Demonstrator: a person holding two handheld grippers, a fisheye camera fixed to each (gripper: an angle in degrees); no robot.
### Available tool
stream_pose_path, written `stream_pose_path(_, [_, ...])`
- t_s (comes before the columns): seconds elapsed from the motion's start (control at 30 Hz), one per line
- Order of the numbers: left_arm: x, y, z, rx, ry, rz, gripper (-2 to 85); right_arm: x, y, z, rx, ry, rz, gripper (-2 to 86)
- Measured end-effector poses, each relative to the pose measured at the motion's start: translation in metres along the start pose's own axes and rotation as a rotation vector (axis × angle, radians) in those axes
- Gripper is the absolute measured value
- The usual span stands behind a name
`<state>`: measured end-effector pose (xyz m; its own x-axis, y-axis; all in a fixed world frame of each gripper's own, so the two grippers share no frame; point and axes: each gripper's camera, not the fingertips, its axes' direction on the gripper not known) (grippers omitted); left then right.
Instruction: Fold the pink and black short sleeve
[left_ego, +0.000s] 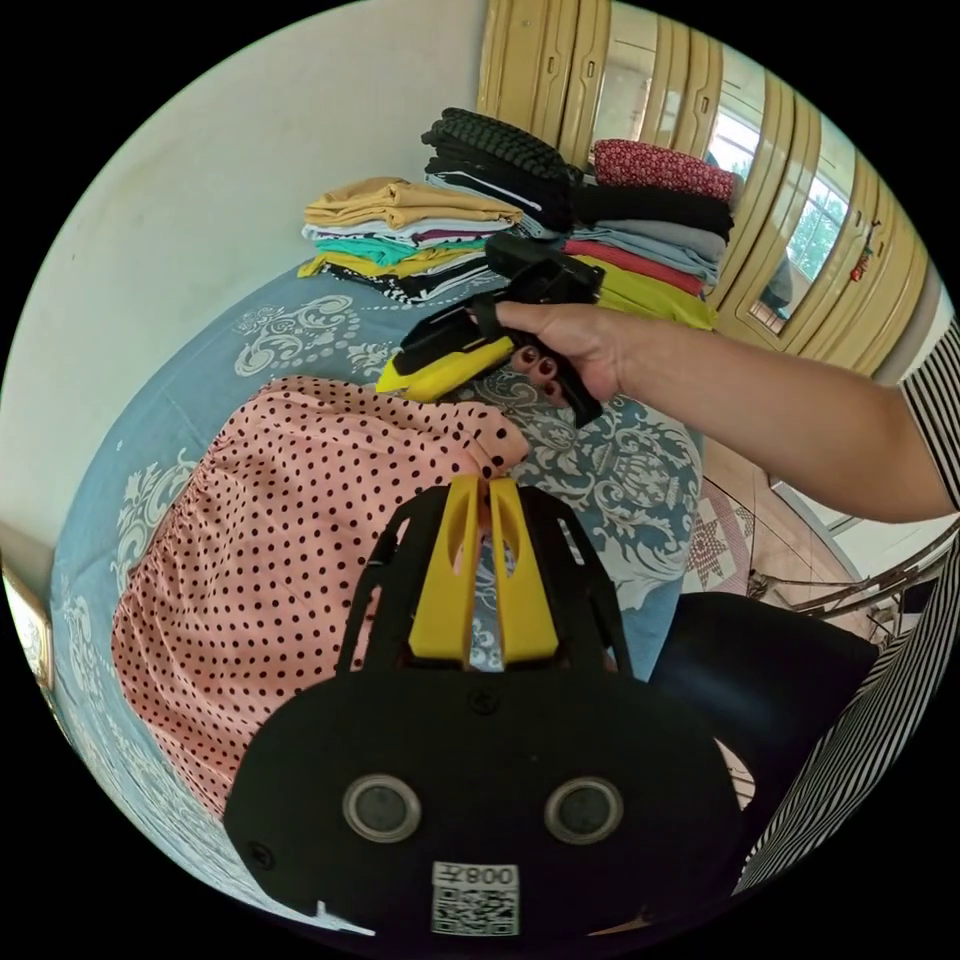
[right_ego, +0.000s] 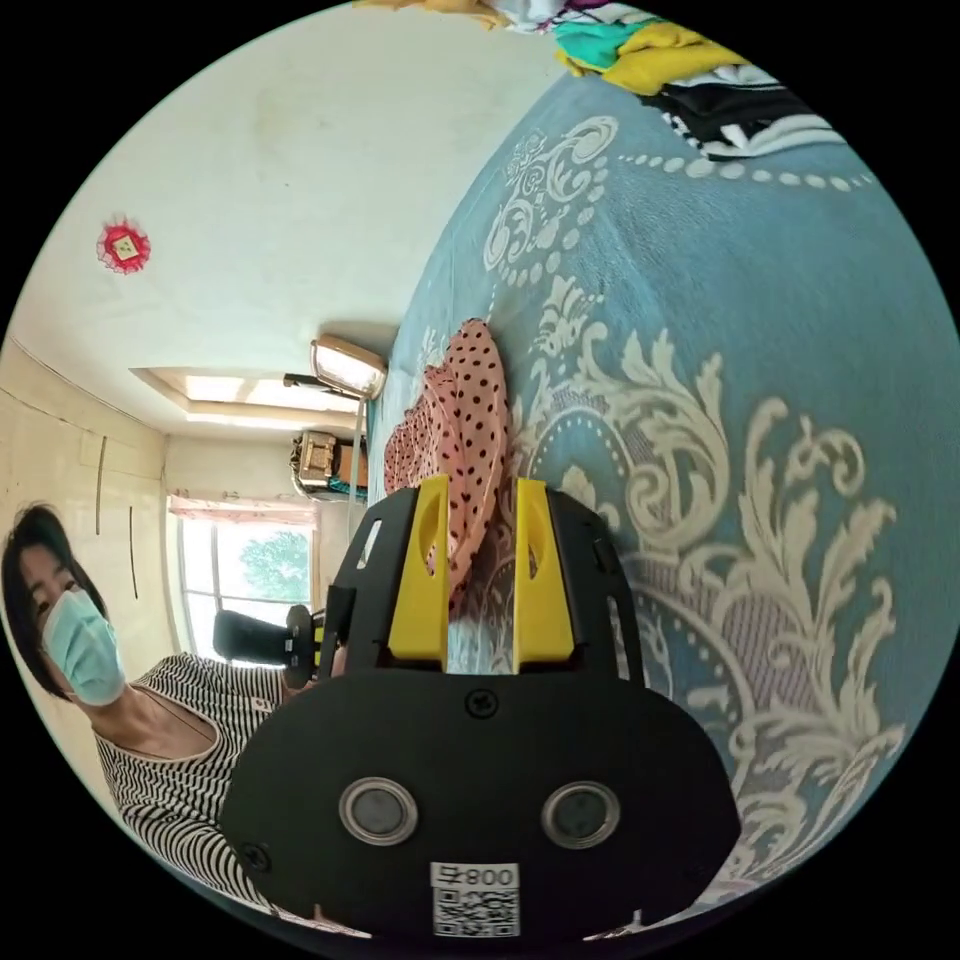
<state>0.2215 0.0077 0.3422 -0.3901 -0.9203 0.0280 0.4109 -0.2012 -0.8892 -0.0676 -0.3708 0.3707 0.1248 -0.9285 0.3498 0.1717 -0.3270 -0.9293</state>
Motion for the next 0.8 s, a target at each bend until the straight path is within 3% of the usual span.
stream_pose_path(0.4, [-0.058,0.054,-0.024,0.081,0.071,-0.094,1.8,-0.139,-0.158,0.041,-0.082,-0.001,-0.081,2.4])
stream_pose_path(0.6, [-0.120,0.125,-0.081,0.245,0.090,-0.272,1.7,-0.278,-0.196,0.043,-0.030,-0.008,-0.229,1.3])
stream_pose_path(0.8, [-0.196,0.239,-0.134,0.359,0.082,-0.559,1.7,-0.447,-0.242,0.123,-0.124,0.107,-0.426,1.2])
